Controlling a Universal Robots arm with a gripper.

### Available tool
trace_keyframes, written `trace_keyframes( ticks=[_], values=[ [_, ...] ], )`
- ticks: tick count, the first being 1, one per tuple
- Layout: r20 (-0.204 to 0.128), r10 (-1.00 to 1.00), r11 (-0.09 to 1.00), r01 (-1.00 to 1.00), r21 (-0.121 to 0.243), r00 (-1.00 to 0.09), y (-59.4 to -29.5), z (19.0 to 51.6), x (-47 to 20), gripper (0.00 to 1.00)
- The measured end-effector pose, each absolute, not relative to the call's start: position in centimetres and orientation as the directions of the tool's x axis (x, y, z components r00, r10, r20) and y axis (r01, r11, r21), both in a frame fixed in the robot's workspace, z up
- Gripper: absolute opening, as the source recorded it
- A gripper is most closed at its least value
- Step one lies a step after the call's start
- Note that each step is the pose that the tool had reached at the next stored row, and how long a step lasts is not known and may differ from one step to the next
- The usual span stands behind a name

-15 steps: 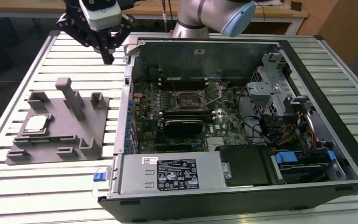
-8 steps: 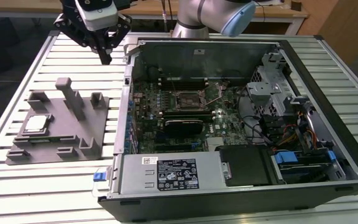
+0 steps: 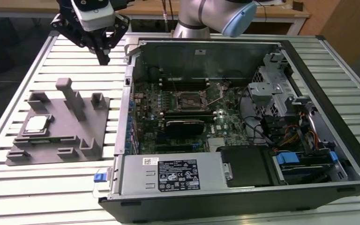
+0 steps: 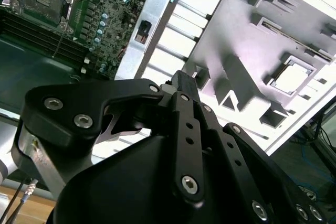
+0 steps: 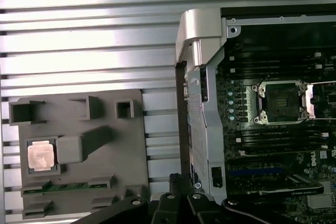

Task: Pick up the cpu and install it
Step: 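Reach for the cpu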

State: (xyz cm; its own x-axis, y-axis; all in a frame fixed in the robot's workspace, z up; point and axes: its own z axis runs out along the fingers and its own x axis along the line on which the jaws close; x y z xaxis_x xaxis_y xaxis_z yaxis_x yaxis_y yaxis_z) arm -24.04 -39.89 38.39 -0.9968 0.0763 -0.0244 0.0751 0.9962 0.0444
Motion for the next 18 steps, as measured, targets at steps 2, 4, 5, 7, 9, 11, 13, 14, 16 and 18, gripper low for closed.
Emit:
trace_keyframes(
  ticks=[2,4,5,7,9,11,13,14,16,18],
  values=[
    [-0.024,0.076,0.996,0.075,0.044,-0.997,-39.9,38.4,-24.2,0.11],
    [-0.024,0.076,0.996,0.075,0.044,-0.997,-39.9,38.4,-24.3,0.11],
    [-0.025,0.076,0.996,0.075,0.044,-0.997,-39.9,38.4,-24.4,0.11],
    [-0.024,0.076,0.996,0.075,0.044,-0.997,-39.9,38.3,-24.5,0.11],
    [-0.024,0.076,0.996,0.075,0.044,-0.997,-39.9,38.3,-24.6,0.11],
    [-0.024,0.076,0.996,0.075,0.044,-0.997,-39.9,38.3,-24.7,0.11],
    [-0.024,0.076,0.996,0.075,0.044,-0.997,-39.9,38.3,-24.8,0.11],
    [-0.024,0.076,0.996,0.075,0.044,-0.997,-39.9,38.3,-24.9,0.11],
    [-0.024,0.076,0.996,0.075,0.044,-0.997,-39.9,38.3,-25.0,0.11],
    [-0.024,0.076,0.996,0.075,0.044,-0.997,-39.9,38.3,-25.2,0.11]
  ],
)
